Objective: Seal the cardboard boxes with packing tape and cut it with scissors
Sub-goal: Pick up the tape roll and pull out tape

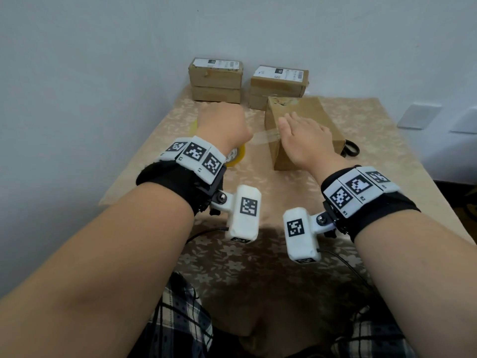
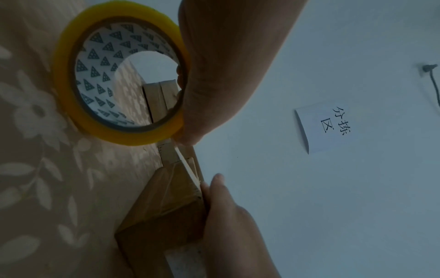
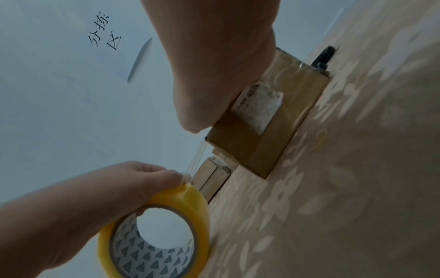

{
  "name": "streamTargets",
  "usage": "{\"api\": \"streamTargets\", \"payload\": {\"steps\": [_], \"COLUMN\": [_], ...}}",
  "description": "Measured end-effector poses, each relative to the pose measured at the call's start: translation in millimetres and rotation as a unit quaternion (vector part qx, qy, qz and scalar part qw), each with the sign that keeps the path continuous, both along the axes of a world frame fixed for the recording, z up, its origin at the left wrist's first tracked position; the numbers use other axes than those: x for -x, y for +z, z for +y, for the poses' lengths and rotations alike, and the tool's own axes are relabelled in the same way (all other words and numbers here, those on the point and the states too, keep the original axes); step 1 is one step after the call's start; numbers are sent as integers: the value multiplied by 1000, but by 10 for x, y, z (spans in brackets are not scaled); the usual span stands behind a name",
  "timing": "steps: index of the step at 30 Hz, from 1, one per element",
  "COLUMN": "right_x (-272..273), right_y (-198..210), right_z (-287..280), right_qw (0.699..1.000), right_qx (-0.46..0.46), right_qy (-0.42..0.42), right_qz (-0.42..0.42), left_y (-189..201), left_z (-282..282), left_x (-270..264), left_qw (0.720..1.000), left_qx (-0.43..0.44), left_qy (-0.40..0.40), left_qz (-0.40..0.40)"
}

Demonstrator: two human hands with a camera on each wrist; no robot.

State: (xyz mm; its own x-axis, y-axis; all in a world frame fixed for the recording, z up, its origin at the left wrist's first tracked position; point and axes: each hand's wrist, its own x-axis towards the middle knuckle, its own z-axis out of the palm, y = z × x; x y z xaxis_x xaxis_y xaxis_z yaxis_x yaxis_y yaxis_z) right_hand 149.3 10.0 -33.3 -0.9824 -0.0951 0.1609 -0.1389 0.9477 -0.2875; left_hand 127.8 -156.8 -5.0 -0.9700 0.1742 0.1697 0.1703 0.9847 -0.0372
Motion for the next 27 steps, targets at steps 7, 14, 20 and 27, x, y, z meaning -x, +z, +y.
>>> {"api": "streamTargets", "payload": {"steps": [7,14,20,27], "right_x": [67,98,58,88], "right_y": [-55,-121,-156,-190], "right_z": [-99,-209,-184,-137], "right_qw": [997,994,991,991], "right_qx": [-68,-99,-130,-115], "right_qy": [-44,-50,-40,-15], "right_qz": [-1,-1,7,60], "left_y": [0,-78,-120,-106], "left_z": [-23,-261,-200,-103], "left_x": [-24,-5,-44,-72], "left_qw": [1000,984,982,982], "left_qx": [-2,-160,-151,-140], "left_qy": [-16,-73,-104,-116], "left_qz": [26,31,54,59]}}
